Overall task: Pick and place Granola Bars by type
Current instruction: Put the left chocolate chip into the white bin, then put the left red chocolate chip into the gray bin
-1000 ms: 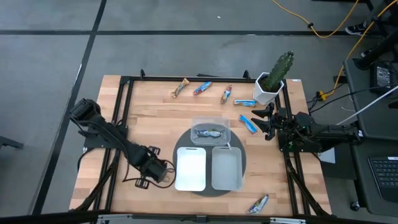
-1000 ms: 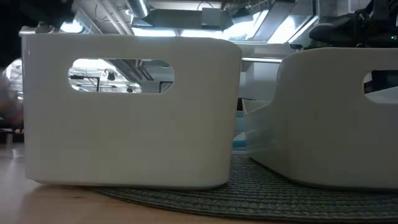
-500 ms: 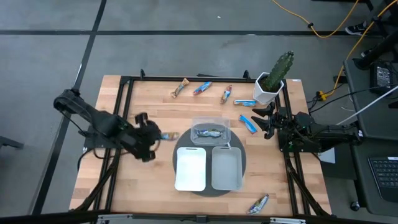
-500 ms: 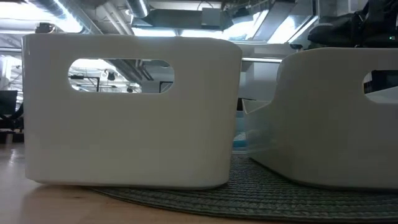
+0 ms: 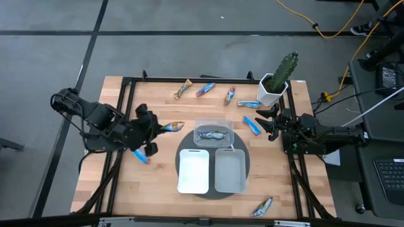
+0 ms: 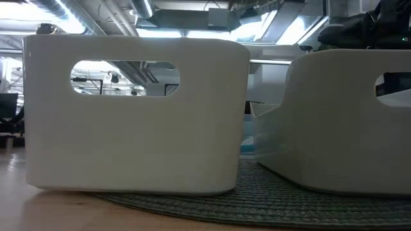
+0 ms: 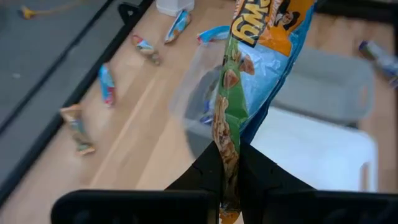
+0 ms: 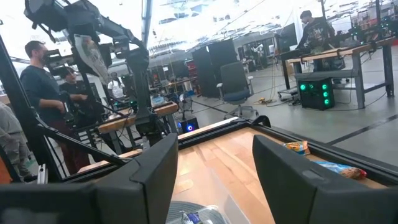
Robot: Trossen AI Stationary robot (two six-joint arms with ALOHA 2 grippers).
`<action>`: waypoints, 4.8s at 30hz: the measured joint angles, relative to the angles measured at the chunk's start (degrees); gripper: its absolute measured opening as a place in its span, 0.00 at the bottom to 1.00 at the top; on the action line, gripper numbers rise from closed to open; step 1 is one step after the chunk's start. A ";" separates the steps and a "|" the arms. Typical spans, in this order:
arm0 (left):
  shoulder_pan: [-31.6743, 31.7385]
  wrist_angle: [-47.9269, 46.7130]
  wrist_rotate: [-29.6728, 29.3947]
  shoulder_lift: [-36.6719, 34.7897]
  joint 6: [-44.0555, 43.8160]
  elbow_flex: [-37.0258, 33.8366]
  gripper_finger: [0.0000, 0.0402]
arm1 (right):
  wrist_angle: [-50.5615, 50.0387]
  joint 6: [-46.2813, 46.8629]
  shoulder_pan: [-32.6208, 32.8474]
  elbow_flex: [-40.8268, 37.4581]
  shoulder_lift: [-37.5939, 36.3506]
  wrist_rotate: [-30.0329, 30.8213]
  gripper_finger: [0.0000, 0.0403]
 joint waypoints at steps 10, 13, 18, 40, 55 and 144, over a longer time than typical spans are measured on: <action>10.56 12.76 15.86 9.53 14.61 6.44 0.05 | -0.02 -0.02 0.00 0.00 0.00 0.00 0.52; 10.76 12.72 16.65 11.51 17.29 10.17 0.05 | 0.00 0.02 0.00 0.00 0.00 0.00 0.52; 10.44 12.75 16.57 13.93 16.50 11.76 0.05 | -0.07 -0.02 0.00 0.00 0.00 0.00 0.52; 1.65 1.43 26.64 38.39 20.57 11.65 0.05 | -4.37 2.89 0.00 0.02 -0.02 0.04 0.52; 1.21 -1.84 21.04 40.25 50.23 11.63 0.05 | -4.37 2.80 0.00 0.02 -0.02 0.04 0.52; 0.73 -0.62 30.78 14.11 -88.20 -38.16 0.58 | -4.37 2.75 0.00 0.02 -0.02 0.04 0.52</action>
